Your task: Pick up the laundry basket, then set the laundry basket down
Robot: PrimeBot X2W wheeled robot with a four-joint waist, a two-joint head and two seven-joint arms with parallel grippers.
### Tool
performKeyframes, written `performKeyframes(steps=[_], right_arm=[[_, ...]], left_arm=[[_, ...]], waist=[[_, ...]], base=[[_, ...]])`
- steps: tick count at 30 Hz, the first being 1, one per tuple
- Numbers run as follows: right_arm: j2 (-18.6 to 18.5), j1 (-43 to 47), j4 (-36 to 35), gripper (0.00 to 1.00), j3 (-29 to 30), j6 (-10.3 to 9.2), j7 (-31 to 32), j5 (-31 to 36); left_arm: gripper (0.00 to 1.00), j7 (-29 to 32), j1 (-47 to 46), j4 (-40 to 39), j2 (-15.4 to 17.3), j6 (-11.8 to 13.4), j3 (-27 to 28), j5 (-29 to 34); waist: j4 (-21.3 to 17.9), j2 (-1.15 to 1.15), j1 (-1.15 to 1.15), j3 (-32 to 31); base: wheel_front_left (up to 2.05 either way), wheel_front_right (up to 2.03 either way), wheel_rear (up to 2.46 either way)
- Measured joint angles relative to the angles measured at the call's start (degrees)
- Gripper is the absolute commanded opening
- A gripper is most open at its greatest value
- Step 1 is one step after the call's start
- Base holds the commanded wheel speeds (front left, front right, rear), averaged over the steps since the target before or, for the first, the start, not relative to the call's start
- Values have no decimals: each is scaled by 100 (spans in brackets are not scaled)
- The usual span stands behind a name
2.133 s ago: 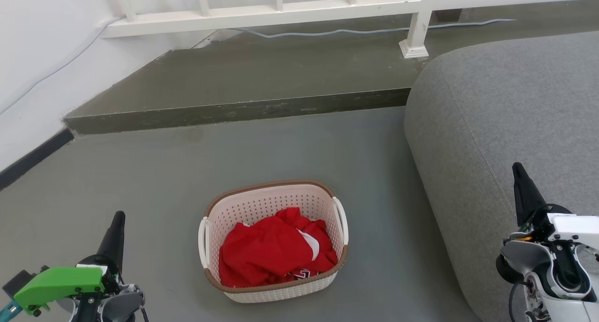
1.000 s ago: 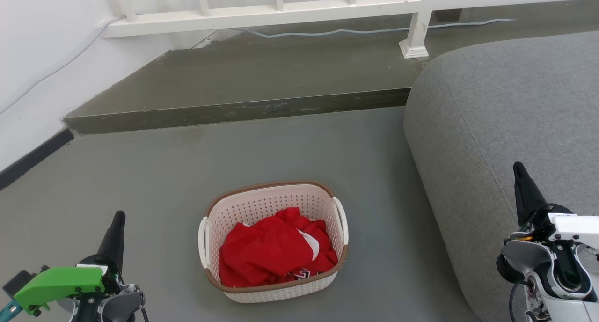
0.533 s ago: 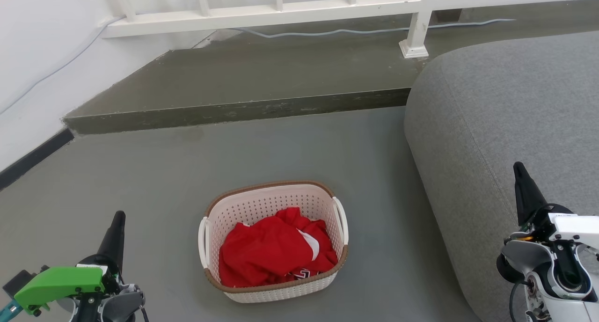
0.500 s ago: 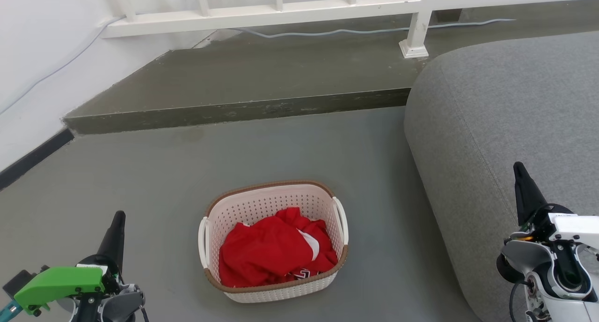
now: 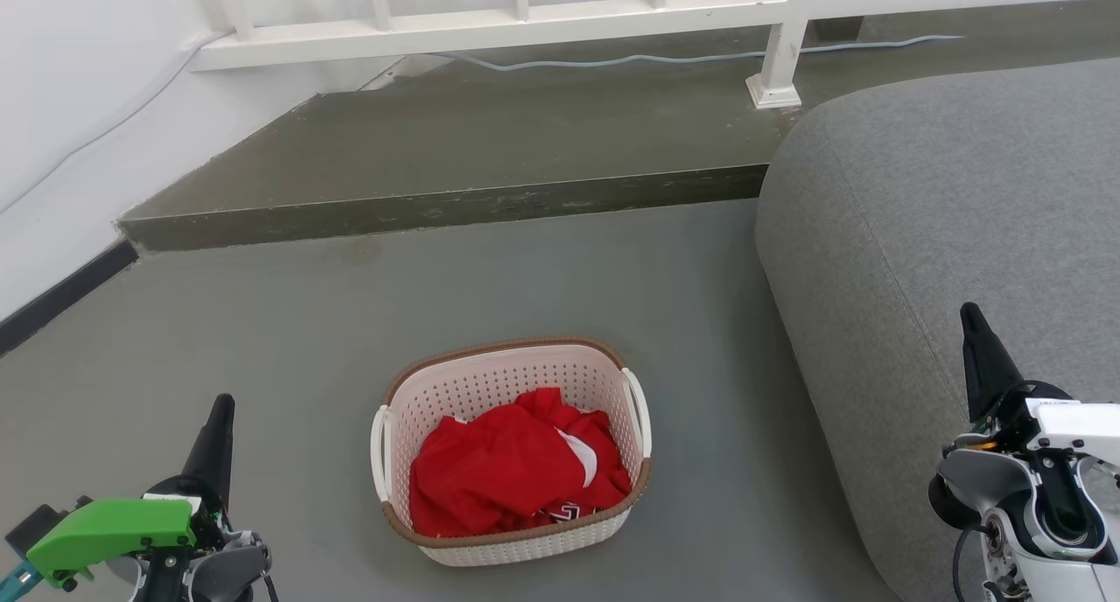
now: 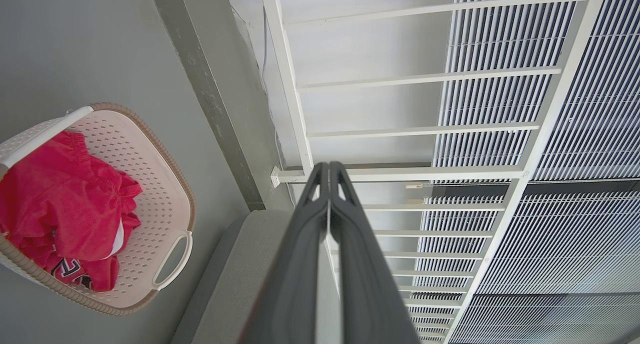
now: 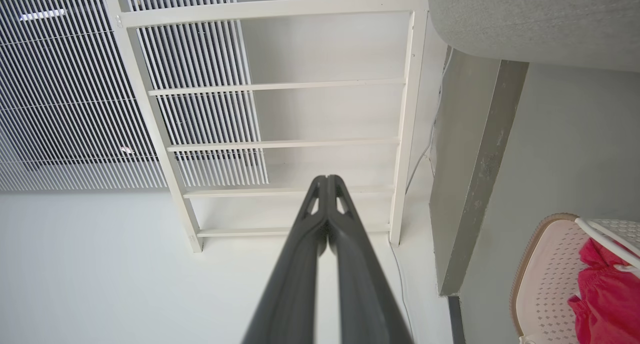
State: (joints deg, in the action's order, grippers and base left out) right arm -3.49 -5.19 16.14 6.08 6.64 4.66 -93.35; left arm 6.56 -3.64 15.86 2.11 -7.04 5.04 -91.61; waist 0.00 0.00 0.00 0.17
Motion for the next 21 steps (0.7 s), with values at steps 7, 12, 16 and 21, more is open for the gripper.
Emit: performKeyframes(steps=[7,12,16,21], right_arm=[[0,1,-1,0,2,0,0,0],[0,1,-1,0,4,0,0,0],[1,1,-2,0,7,0,1,0],[1,1,-2,0,8,0,1,0]], left_arm=[[0,-5,0,0,0,0,0,0],[0,-5,0,-1,0,0,0,0],[0,-5,0,-1,0,0,0,0],[0,-5,0,-1,0,0,0,0]], waist=[[0,0,0,0],[0,0,0,0],[0,0,0,0],[0,0,0,0]], base=[[0,0,0],[0,0,0],[0,0,0],[0,0,0]])
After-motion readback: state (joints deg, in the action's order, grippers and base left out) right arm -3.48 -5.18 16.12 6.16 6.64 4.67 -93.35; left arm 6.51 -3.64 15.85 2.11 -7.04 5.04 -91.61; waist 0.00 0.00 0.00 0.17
